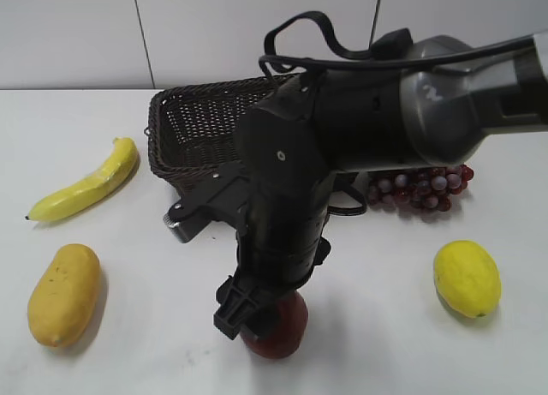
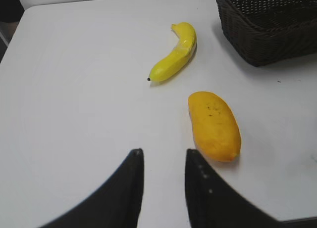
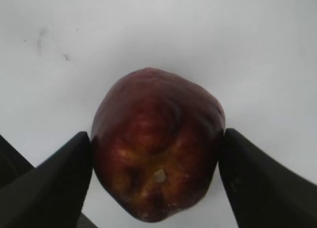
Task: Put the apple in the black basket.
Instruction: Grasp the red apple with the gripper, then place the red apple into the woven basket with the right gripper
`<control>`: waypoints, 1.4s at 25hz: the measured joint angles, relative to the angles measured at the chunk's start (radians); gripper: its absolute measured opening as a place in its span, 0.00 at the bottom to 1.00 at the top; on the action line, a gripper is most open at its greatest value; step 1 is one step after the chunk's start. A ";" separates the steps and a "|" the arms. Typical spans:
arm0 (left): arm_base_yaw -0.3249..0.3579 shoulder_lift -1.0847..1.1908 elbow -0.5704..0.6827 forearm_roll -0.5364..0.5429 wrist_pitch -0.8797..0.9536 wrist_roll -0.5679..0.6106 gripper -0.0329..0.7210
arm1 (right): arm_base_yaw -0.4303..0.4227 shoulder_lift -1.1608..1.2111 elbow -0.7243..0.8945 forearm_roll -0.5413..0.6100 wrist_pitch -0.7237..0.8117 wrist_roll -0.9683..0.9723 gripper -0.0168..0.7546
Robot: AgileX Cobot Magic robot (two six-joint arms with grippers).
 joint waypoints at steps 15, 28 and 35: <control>0.000 0.000 0.000 0.000 0.000 0.000 0.34 | 0.000 -0.020 -0.021 -0.001 0.021 0.001 0.75; 0.000 0.000 0.000 0.000 0.000 0.000 0.34 | -0.005 -0.023 -0.390 -0.054 0.300 -0.018 0.75; 0.000 0.000 0.000 0.000 0.000 0.000 0.34 | -0.122 -0.018 -0.637 -0.106 0.298 -0.017 0.75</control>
